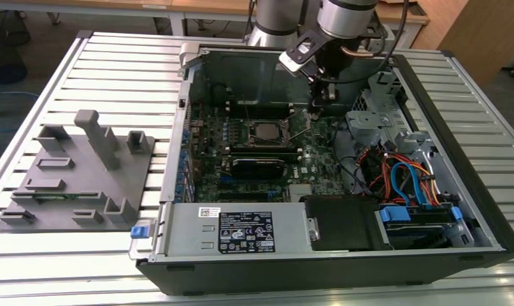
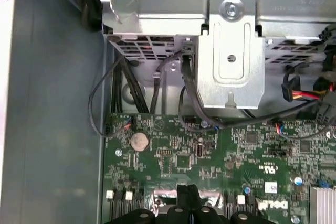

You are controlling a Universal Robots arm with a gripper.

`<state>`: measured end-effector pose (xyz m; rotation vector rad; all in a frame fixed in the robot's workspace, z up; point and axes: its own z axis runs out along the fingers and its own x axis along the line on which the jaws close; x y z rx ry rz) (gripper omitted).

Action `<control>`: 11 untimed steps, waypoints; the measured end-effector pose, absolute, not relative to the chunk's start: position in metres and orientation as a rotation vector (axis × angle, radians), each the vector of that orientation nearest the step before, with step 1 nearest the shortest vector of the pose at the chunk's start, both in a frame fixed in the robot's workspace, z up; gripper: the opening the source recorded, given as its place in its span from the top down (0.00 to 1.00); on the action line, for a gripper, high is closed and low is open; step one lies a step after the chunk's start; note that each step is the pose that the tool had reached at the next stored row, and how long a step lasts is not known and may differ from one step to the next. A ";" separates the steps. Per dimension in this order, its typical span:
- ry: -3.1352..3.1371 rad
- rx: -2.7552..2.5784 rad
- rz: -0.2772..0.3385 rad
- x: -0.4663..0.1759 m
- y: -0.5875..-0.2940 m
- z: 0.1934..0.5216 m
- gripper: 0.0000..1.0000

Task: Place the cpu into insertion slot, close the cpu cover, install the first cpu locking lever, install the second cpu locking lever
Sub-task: 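Close the cpu cover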

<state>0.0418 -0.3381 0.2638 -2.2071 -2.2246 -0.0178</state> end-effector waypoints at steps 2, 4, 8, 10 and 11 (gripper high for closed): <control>-2.224 -2.206 -0.016 0.045 -0.338 0.262 0.90; -2.223 -2.205 -0.014 0.048 -0.338 0.260 0.90; -2.220 -2.202 -0.007 0.055 -0.338 0.257 0.90; -2.218 -2.201 -0.004 0.057 -0.338 0.255 0.90; -2.218 -2.201 -0.003 0.057 -0.338 0.255 0.90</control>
